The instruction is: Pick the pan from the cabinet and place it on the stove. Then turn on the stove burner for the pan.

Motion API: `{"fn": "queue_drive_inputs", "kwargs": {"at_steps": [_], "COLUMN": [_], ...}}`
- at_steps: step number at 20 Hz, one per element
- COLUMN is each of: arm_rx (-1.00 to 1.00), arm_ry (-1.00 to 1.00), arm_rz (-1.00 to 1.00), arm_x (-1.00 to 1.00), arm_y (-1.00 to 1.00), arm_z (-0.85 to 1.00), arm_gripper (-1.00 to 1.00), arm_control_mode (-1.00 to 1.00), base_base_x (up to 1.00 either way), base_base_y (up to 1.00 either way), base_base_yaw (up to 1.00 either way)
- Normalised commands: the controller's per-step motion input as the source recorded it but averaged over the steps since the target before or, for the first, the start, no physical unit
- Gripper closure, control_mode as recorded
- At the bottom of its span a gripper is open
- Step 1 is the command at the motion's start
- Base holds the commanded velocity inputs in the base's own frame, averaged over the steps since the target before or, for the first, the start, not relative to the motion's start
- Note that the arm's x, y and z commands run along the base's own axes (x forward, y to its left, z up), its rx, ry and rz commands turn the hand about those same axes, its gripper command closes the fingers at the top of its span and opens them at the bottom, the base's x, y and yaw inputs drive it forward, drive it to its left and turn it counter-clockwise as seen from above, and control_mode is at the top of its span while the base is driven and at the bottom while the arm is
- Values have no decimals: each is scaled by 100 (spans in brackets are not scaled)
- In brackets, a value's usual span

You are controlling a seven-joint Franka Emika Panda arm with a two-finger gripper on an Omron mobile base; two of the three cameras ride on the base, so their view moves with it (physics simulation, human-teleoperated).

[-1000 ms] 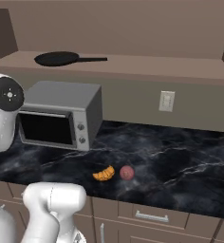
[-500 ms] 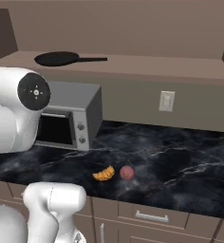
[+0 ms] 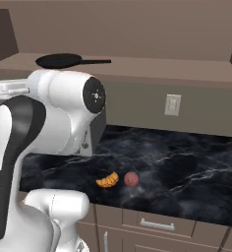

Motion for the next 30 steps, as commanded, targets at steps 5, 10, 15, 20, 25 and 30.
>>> {"fn": "queue_drive_inputs", "kwargs": {"at_steps": [5,10,15,20,25,30], "arm_rx": [0,-1,-8,-12,-9,-10], "arm_ry": [0,0,-1,-5,-16,-18], "arm_rz": [9,6,3,1,4,11], "arm_x": [43,40,36,35,32,39], "arm_y": [-61,-47,-27,-1,0,0], "arm_z": [4,5,13,5,0,0], "arm_gripper": [-100,-100,-100,-100,-100,-100], "arm_control_mode": [-100,-100,-100,-100,-100,-100], "base_base_x": [0,0,0,0,0,0], "base_base_y": [0,0,0,0,0,0], "base_base_yaw": [0,0,0,0,0,0]}}
